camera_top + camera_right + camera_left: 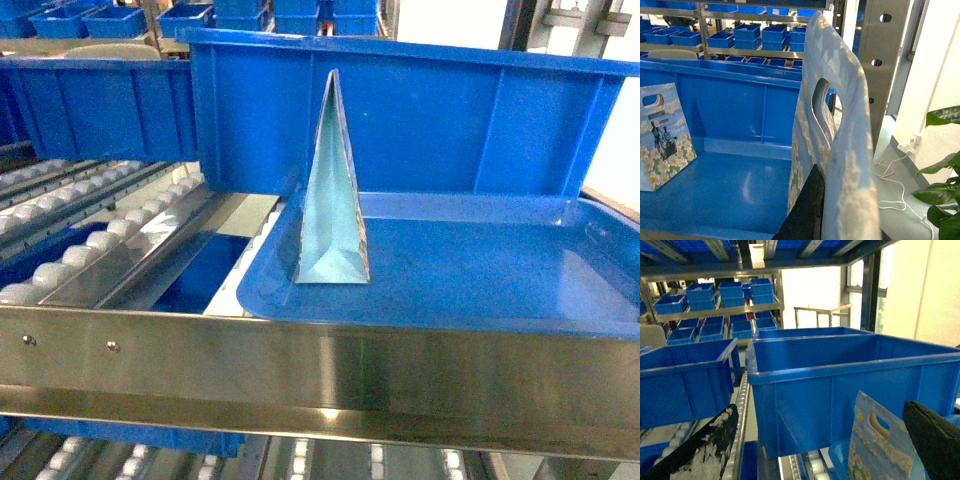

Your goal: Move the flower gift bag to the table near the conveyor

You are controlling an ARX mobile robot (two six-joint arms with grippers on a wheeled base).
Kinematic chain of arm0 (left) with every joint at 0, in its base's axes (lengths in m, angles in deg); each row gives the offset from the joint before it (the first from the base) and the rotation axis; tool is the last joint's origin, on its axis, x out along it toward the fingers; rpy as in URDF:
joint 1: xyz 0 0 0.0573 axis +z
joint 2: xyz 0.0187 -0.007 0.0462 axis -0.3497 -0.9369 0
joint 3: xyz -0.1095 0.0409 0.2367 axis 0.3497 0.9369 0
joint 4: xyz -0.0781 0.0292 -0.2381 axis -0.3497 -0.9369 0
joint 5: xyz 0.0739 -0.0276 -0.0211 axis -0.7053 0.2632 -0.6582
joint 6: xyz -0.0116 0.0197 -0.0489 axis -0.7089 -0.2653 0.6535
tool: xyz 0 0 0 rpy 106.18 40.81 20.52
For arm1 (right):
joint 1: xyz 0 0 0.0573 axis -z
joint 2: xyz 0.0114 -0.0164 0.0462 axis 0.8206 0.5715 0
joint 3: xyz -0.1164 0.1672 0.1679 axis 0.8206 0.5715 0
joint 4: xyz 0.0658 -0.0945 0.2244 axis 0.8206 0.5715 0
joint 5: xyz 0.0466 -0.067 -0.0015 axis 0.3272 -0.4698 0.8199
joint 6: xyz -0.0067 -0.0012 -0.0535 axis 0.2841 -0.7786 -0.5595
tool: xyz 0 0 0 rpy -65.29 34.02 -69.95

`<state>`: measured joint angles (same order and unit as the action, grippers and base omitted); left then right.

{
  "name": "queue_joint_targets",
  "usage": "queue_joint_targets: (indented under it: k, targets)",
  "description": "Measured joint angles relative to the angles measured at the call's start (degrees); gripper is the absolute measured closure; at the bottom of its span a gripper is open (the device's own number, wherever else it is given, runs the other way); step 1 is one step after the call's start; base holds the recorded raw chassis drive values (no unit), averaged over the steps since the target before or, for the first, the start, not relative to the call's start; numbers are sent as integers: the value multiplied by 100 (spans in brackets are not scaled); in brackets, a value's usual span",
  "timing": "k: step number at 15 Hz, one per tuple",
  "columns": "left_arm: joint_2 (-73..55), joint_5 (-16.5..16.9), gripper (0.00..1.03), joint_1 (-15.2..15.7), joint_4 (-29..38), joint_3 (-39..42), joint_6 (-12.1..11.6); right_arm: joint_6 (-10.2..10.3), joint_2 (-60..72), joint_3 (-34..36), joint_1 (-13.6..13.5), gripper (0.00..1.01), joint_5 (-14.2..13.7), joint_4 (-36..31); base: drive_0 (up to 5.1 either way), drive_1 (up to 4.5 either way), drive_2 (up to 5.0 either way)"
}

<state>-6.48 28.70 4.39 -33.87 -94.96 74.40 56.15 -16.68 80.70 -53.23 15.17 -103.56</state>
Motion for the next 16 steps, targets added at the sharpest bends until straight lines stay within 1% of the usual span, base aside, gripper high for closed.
queue_joint_targets:
  k: [1,2,3,5,6,12,14,16]
  targets:
    - [-197,-321,5,-306,4,-103,-7,0,0,0,0,99,0,0,0,0,0]
    - [-483,-750,5,-713,107,-203,-96,0,0,0,0,99,0,0,0,0,0]
    - [-686,-962,5,-885,190,-256,-129,0,0,0,0,99,7,0,0,0,0]
    - [-1202,-1220,5,-946,334,-472,-166,0,0,0,0,99,7,0,0,0,0]
    - [-1357,-1290,5,-973,271,-568,-173,-2,0,0,0,99,7,2,0,0,0]
    - [-1657,-1290,5,-1091,57,-848,-188,-4,0,0,0,99,9,0,0,0,0]
    - [-1847,-1296,5,-1270,-203,-1147,-170,-15,0,0,0,99,7,0,0,0,0]
    - [-2111,-1377,5,-1488,-378,-1333,-149,-17,0,0,0,99,9,0,0,0,0]
